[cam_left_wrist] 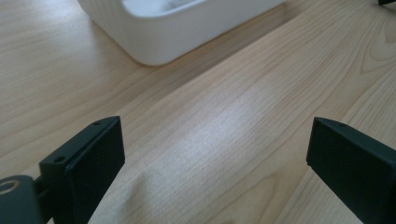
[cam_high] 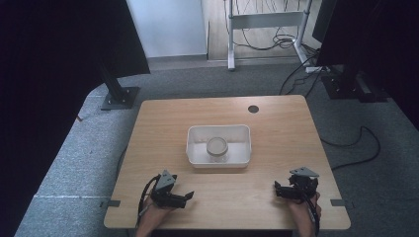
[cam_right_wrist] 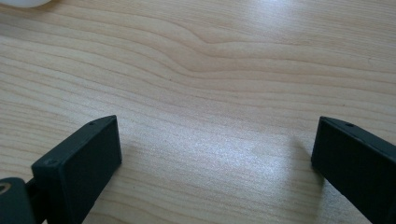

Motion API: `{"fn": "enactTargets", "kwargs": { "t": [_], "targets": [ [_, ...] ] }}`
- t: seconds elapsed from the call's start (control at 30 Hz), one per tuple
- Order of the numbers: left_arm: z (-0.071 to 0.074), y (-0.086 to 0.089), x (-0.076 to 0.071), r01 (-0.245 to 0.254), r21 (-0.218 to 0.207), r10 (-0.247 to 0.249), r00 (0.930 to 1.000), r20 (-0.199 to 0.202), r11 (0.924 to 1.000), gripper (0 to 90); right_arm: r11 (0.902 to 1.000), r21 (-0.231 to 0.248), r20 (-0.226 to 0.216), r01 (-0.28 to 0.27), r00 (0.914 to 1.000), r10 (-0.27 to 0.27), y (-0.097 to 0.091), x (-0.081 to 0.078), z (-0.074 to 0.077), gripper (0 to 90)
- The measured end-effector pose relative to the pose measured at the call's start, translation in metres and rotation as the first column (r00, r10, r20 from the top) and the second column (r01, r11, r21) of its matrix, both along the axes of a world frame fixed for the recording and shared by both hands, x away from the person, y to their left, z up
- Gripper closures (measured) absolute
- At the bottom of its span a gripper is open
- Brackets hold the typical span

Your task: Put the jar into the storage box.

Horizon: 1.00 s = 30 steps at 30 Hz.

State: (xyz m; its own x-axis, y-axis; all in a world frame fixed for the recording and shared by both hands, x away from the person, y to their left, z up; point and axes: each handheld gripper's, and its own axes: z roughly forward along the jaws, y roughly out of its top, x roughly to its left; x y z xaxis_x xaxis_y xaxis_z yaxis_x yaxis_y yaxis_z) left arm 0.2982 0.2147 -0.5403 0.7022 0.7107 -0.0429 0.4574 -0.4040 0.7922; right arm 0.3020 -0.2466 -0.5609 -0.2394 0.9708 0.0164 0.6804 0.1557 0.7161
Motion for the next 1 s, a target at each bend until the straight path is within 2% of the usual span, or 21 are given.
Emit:
{"fn": "enactTargets", "kwargs": {
  "t": [0.2, 0.43, 1.0],
  "targets": [
    [-0.005, 0.006, -0.003, -0.017, 0.013, 0.017, 0.9997, -0.017, 0.9998, 4.1, 1.0000, 0.000, 0.000, -0.001, 1.0000, 0.001, 0.000, 0.000, 0.000, 1.1],
    [-0.009, 0.010, -0.006, -0.028, 0.048, 0.030, 0.9991, -0.031, 0.9984, 4.1, 1.0000, 0.000, -0.001, -0.002, 1.0000, 0.002, 0.000, 0.000, 0.000, 1.1],
    [-0.014, 0.009, -0.014, -0.020, 0.131, 0.026, 0.9988, -0.042, 0.9912, 4.1, 1.0000, 0.001, -0.001, -0.004, 1.0000, 0.004, 0.000, -0.001, 0.000, 1.0]
  ]
}}
